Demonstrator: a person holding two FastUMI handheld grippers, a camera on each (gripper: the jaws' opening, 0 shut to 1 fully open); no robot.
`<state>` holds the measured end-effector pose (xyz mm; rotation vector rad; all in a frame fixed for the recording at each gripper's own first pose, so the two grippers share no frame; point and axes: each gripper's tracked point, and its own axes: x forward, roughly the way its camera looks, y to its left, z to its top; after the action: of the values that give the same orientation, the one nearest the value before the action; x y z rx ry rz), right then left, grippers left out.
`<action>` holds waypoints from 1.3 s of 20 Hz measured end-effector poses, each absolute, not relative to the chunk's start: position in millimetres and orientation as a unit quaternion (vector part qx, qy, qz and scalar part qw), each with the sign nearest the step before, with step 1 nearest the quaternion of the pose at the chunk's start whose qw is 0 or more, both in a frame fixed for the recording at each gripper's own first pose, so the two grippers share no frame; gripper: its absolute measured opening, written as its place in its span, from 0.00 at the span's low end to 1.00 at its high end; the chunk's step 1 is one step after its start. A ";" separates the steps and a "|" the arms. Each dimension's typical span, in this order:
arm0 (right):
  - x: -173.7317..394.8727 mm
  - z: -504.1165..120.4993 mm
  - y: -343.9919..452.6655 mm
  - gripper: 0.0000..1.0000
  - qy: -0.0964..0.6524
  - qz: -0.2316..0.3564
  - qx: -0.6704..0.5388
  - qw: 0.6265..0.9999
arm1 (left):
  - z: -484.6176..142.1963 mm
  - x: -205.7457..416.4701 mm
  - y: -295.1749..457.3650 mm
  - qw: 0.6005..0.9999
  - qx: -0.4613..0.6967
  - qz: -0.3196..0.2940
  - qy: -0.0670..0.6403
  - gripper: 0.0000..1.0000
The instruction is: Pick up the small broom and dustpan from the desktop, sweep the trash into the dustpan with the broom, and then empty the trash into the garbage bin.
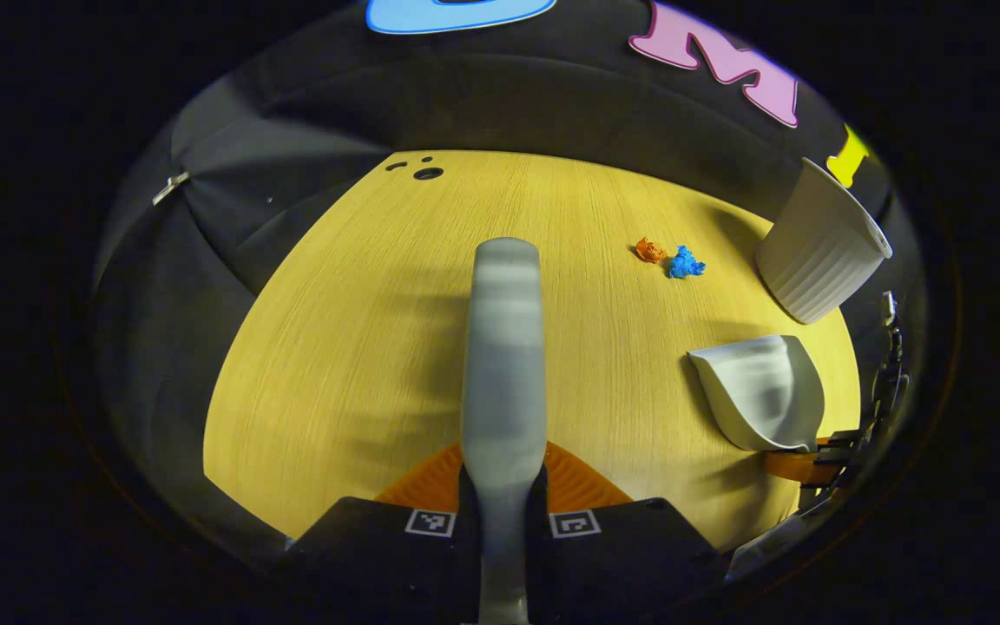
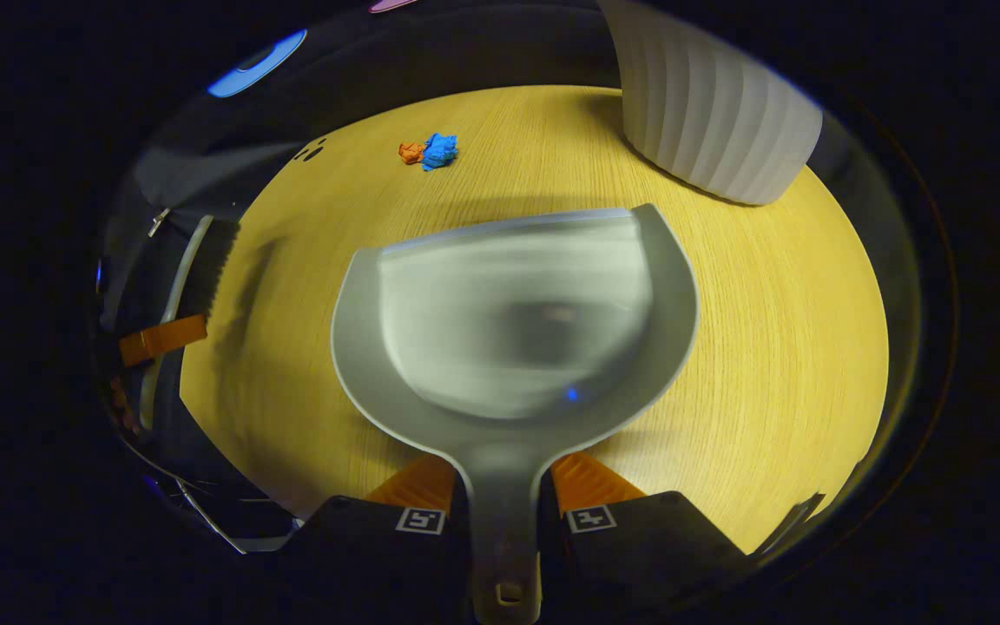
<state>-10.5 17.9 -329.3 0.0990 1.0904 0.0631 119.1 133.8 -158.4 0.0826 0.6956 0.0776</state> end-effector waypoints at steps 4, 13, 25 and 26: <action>-10.2 -321.4 2.7 0.34 0.510 0.040 0.011 0.859 | -148.9 152.9 122.2 0.936 0.070 0.016 0.345 0.25; 0.7 -304.1 -36.4 0.34 0.494 0.090 -0.058 0.863 | -139.7 278.2 88.5 0.909 0.237 -0.047 0.339 0.25; -9.6 -316.9 -35.9 0.33 0.509 0.143 -0.076 0.846 | -154.4 353.0 2.3 0.823 0.414 -0.211 0.326 0.26; -10.1 -317.0 -35.8 0.33 0.512 0.146 -0.073 0.843 | -157.7 350.3 -3.1 0.814 0.423 -0.230 0.326 0.25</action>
<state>-10.1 -35.8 -317.0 -0.1541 1.0816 0.3088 350.3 -3.1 -157.7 0.9024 0.6949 -0.4908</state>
